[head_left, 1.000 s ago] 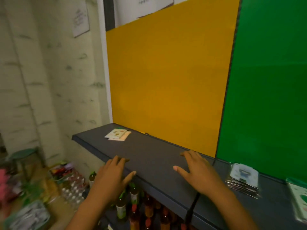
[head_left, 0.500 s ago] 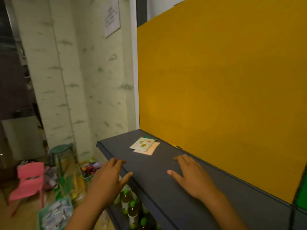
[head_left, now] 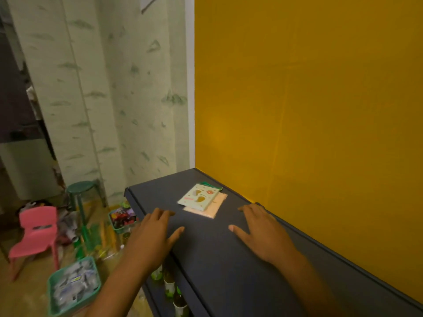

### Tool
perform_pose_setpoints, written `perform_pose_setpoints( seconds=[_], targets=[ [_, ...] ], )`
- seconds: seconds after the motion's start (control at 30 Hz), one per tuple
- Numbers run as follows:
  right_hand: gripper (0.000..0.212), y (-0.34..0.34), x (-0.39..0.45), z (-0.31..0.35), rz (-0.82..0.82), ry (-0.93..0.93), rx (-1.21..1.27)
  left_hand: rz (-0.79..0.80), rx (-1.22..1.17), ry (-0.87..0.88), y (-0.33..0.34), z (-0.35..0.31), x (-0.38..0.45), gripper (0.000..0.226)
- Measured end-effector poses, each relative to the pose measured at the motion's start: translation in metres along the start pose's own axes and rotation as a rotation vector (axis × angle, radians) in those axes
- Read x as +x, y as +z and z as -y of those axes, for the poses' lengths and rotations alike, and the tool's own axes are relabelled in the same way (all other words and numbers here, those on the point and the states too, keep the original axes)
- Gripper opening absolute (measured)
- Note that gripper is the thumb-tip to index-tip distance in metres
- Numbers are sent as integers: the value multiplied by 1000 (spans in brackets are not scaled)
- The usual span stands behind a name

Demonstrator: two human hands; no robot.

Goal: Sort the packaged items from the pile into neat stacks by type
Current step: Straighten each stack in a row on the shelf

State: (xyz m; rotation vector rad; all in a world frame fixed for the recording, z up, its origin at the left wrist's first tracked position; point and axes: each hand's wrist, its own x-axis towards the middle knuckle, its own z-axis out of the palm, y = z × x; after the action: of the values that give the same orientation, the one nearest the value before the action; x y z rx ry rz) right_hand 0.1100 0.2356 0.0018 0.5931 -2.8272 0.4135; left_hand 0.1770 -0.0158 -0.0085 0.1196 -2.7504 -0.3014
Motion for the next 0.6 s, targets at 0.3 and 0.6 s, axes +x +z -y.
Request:
perform_pose_setpoints(
  seconds=[0.3,0.6],
  targets=[
    [64,23,49,-5,31,152,-64,85,-130,46,40,16,79,57],
    [62,37,106,16,31,314,-81,339,-198,-42,81,37,166,82]
  ],
)
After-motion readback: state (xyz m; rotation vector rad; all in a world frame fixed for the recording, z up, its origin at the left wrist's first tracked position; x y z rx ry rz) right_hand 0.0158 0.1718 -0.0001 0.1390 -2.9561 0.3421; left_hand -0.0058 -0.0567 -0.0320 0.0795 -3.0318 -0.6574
